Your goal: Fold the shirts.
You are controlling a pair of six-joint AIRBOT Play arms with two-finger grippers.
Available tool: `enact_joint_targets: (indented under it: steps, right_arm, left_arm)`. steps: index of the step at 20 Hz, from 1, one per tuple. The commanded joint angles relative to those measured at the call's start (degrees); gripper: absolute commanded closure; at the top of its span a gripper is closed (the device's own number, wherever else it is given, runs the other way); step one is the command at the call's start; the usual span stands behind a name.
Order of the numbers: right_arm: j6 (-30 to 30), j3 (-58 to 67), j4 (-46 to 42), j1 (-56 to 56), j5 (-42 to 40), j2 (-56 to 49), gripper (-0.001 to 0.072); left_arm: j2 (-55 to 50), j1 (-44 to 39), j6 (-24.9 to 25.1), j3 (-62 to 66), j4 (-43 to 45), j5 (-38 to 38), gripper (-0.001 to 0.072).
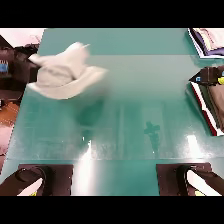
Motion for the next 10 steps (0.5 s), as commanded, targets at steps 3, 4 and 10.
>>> enact_joint_targets:
  steps: [3,4,10]
  right_arm:
    - [0.07,-0.02,0.04,0.07,0.09,0.04,0.0693]
    - [0.04,-0.02,0.04,0.07,0.22,0.04,0.0693]
    - [0.07,-0.02,0.00,0.07,0.33,0.04,0.0693]
  left_arm:
    - [-13.00,-10.71,8.37,13.09,-5.62,1.77,0.0683]
    - [-16.37,-10.84,9.53,13.49,-5.84,2.40,0.0683]
    - [-33.70,-10.62,6.03,13.51,-6.27,10.67,0.0325]
